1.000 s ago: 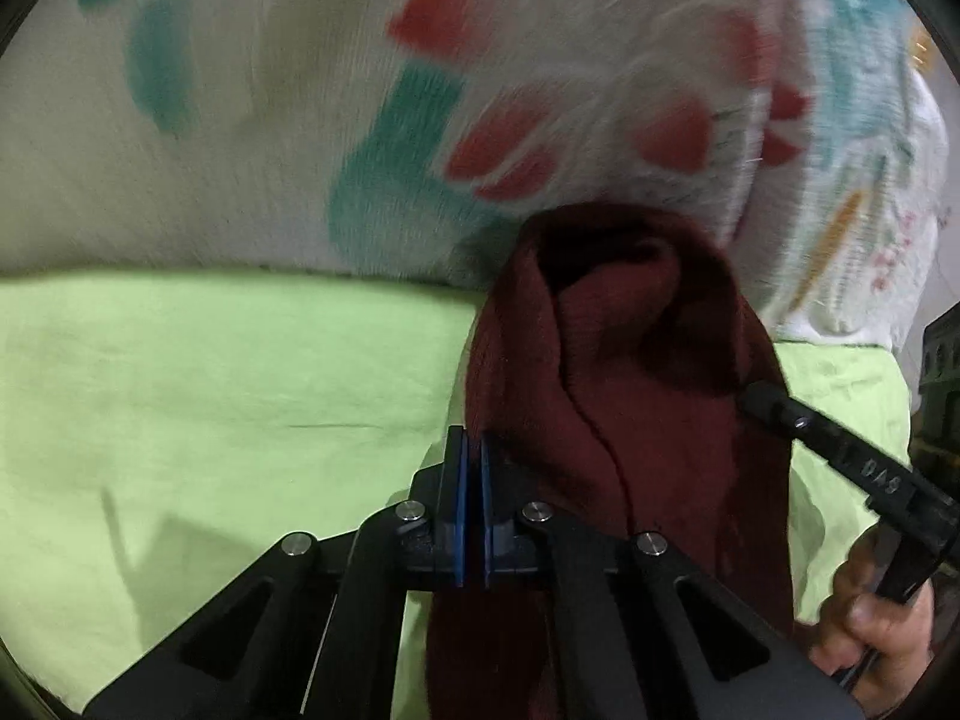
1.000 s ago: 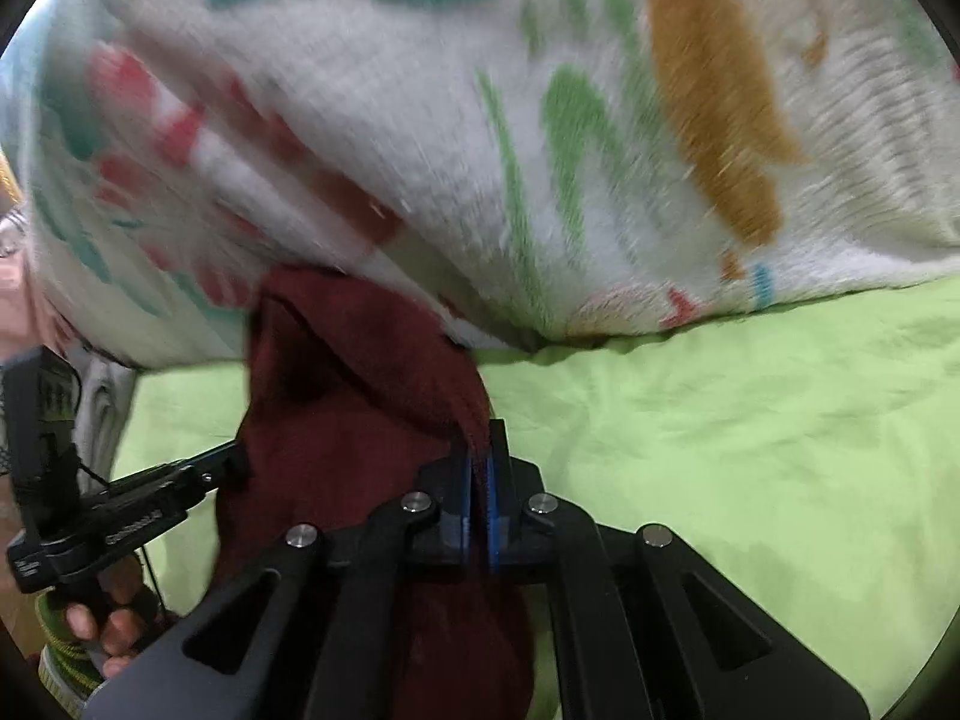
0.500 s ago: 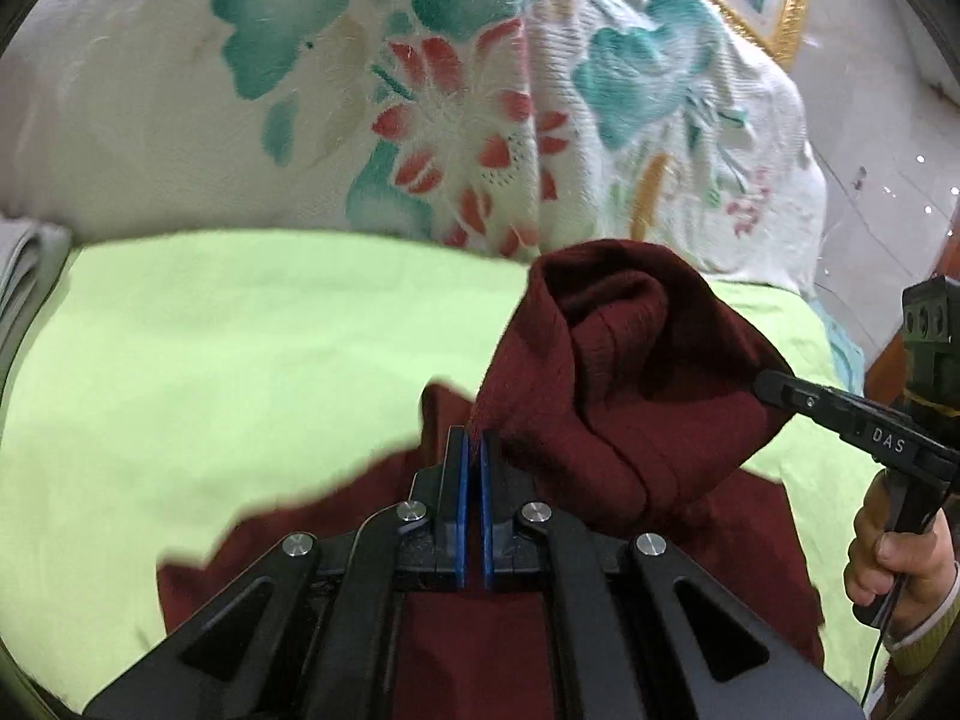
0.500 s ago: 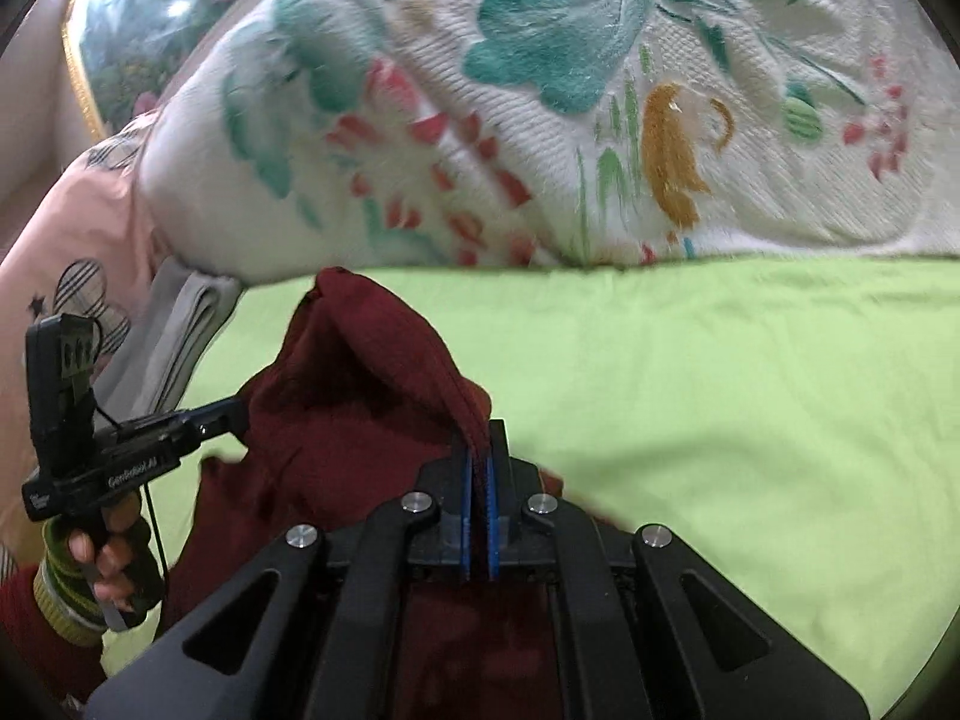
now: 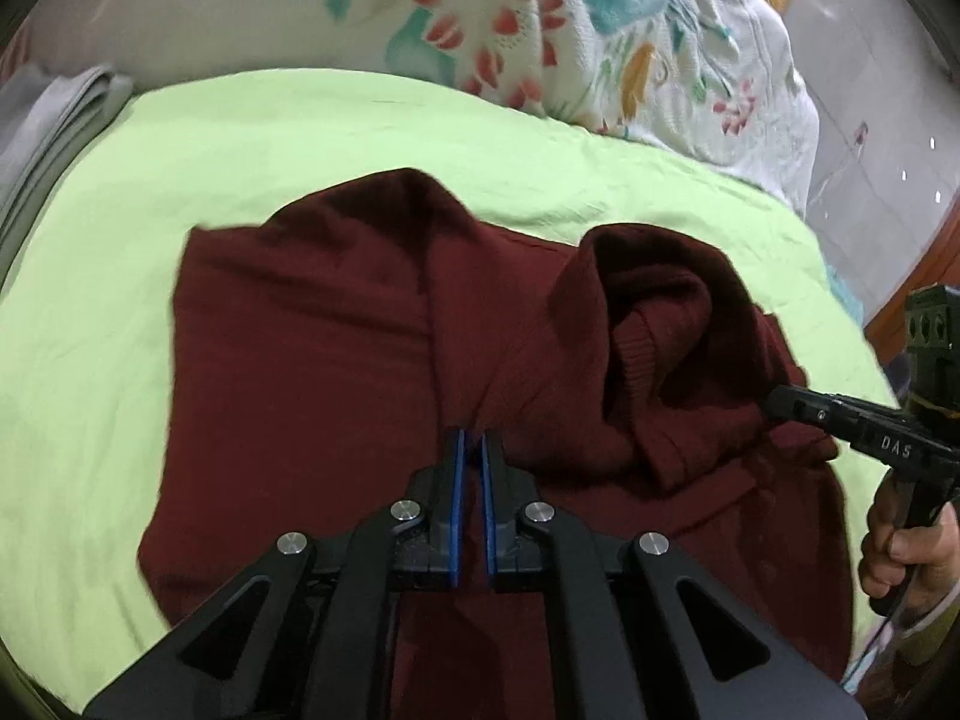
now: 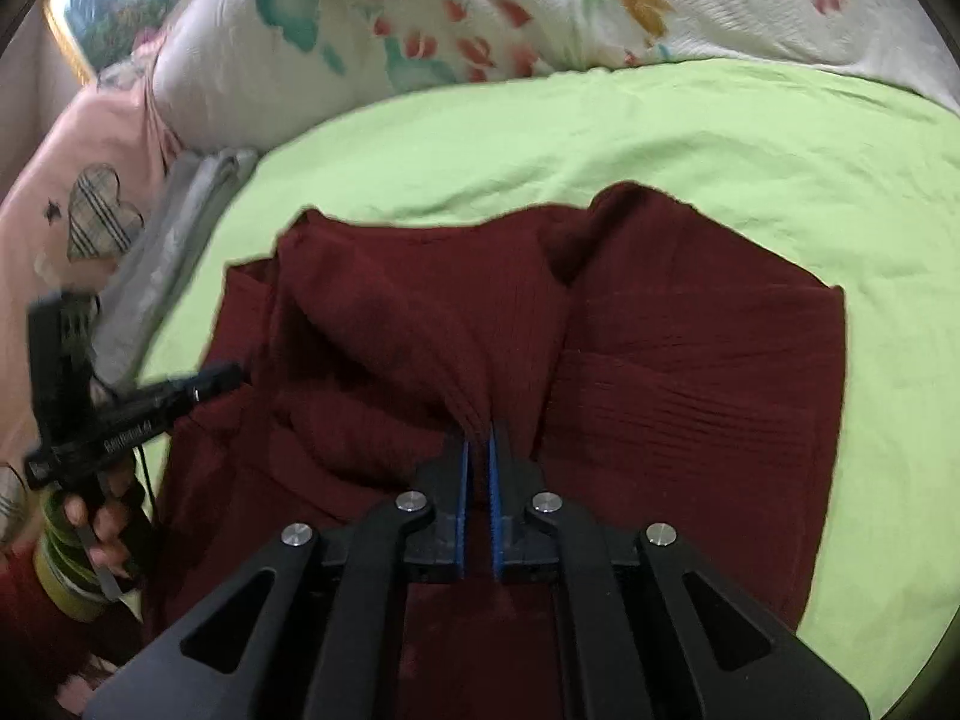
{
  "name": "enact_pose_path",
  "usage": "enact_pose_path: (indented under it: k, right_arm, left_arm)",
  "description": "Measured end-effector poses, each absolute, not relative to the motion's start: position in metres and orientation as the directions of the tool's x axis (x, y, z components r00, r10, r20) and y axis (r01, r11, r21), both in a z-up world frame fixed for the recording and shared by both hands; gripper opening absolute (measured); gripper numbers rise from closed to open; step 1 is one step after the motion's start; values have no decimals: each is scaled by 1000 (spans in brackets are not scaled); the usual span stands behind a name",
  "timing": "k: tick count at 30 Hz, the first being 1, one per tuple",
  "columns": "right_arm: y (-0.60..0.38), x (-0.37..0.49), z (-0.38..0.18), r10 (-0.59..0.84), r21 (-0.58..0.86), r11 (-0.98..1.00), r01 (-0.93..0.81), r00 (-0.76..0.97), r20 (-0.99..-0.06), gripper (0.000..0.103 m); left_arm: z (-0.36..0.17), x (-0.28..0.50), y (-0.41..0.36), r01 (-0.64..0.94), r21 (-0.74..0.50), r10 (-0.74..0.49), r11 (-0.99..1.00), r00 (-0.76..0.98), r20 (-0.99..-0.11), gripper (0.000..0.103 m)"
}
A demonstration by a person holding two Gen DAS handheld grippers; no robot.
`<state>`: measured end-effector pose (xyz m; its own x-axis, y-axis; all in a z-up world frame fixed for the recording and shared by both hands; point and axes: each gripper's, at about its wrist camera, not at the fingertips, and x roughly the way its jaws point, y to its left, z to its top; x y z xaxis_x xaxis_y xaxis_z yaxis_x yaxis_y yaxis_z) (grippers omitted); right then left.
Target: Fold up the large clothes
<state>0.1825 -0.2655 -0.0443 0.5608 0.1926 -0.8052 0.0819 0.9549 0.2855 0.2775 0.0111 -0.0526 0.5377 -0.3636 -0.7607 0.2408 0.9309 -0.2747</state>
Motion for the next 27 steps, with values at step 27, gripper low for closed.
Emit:
enact_pose_path:
  k: [27]
  right_arm:
    - [-192, 158, -11, 450, 249, 875, -416, 507, -735, 8]
  left_arm:
    - [-63, 289, 39, 109, -743, -733, 661, 305, -608, 37]
